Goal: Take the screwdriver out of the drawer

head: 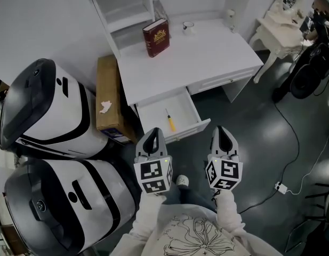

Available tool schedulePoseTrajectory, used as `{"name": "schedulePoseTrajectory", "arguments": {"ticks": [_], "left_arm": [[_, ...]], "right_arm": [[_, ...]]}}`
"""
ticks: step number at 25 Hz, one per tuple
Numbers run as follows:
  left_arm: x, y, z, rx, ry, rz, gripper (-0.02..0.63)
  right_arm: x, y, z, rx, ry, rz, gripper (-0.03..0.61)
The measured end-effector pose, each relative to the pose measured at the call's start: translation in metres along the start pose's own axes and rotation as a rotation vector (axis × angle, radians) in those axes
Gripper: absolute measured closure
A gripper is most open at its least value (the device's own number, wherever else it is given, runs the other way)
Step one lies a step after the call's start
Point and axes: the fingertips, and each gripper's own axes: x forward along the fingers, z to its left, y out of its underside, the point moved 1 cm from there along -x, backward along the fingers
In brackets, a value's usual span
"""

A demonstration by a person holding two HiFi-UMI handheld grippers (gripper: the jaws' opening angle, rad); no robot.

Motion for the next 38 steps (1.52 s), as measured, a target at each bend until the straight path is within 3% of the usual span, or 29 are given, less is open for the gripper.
{"name": "schedulePoseTrajectory", "arguments": {"ticks": [12,21,38], "left_arm": [[0.053,0.006,0.011,-0.049,-0.049,0.068,0.606],[0.120,0.003,0.025,-0.067,-0.031,0.121,0.606],[0.234,0.042,0.050,-0.166,0.067,0.364,0.584]], "right_arm": [[0.058,0.006,-0.014,0.025,-0.021,0.038,0.575],[0.129,-0.007,-0.022,0.011,-0.009,0.043,0.575],[0.251,-0.002,-0.033,0.009,0.040,0.139,0.575]]}}
